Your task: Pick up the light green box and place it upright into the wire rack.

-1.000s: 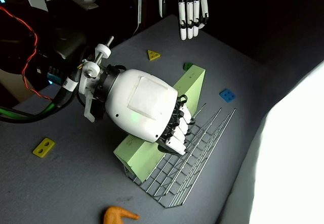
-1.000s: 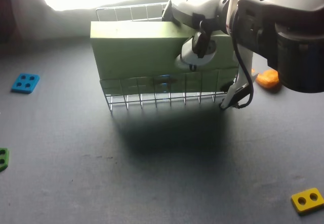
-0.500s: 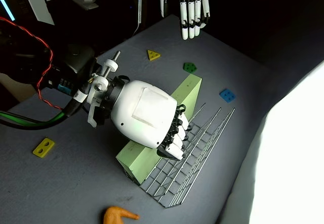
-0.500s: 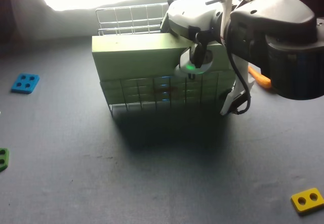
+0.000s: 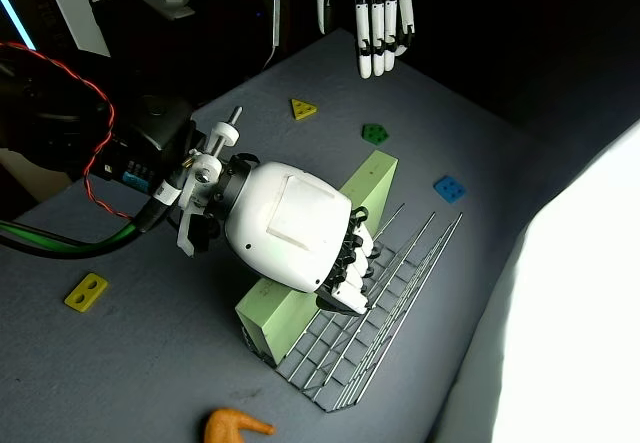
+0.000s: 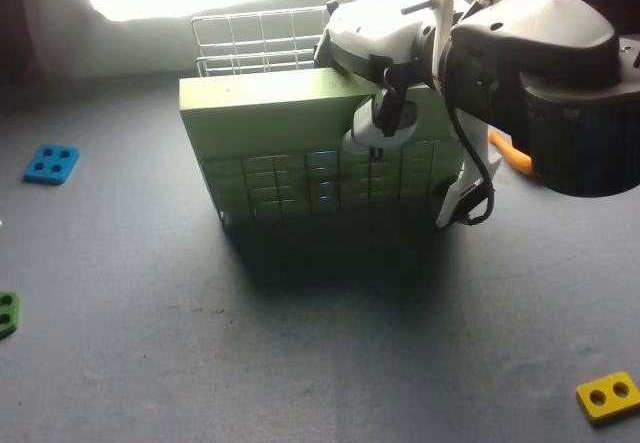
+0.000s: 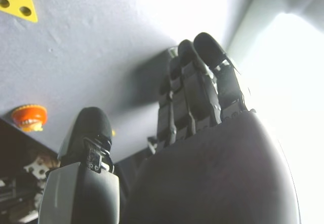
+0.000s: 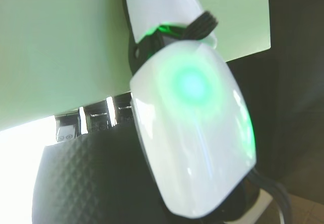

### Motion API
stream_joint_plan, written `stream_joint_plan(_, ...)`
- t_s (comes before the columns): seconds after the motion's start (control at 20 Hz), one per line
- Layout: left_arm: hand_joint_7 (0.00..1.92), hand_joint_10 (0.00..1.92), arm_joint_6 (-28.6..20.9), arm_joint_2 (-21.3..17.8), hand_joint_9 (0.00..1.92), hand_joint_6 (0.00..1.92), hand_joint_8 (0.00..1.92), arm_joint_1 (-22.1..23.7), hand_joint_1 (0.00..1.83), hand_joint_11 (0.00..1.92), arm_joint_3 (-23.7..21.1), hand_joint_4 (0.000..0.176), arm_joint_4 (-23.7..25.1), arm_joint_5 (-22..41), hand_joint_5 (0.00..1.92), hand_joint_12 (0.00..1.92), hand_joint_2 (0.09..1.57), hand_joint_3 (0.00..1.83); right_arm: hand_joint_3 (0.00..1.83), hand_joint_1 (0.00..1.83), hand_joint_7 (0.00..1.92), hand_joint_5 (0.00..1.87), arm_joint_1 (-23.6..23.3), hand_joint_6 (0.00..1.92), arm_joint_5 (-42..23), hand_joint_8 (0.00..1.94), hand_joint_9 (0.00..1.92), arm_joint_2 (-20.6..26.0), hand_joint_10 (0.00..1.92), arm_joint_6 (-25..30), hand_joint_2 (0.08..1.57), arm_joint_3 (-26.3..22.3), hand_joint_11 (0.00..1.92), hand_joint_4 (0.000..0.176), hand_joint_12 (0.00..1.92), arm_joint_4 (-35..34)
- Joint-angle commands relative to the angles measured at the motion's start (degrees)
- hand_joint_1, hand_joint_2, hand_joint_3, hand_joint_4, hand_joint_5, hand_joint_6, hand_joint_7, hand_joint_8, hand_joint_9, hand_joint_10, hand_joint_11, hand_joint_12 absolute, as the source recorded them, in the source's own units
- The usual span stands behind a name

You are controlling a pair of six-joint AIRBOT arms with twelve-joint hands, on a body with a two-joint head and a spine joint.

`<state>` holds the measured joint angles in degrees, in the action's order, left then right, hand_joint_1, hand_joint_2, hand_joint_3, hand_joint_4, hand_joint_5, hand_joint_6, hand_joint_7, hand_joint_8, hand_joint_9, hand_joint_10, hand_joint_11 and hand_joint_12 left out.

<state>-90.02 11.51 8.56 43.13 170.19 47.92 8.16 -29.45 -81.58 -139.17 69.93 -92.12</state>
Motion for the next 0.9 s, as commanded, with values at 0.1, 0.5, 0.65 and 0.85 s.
stream_joint_plan(0.1,0.3,0.0,0.2,0.0,0.4,0.0,0.0,0.8,0.4,0.03,-0.4,0.0,-0.8,-4.4,0.24,1.22,1.32,0.0,0.0,1.21,0.91,0.8,0.2,1.11,-1.7,1.3,0.68,0.4,1.36,-0.8,1.18,0.4,0.45,0.0,1.79,2.4)
stream_joint_plan(0.5,0.3,0.0,0.1,0.0,0.4,0.0,0.0,1.1,0.38,0.03,-1.1,0.0,-1.6,-4.2,0.23,1.21,1.33,0.0,0.0,1.15,0.78,0.72,-0.1,0.47,-1.5,0.64,0.65,0.5,1.09,-0.8,1.07,0.4,0.36,0.0,1.67,2.4)
stream_joint_plan(0.65,0.3,0.0,0.1,0.0,0.4,0.0,0.0,1.3,0.38,0.04,-1.7,0.0,-1.6,-4.2,0.22,1.21,1.33,0.0,0.0,1.15,0.77,0.72,-0.3,0.41,-1.5,0.59,0.65,0.6,1.06,-0.8,1.05,0.3,0.36,0.0,1.64,2.4)
stream_joint_plan(0.85,0.28,0.0,0.1,0.0,0.39,0.0,0.0,1.6,0.41,0.03,-2.3,0.0,-1.7,-4.1,0.23,1.21,1.32,0.0,0.0,1.14,0.72,0.67,-0.8,0.35,-1.5,0.49,0.61,0.9,0.99,-1.0,1.04,-0.1,0.31,0.0,1.57,2.4)
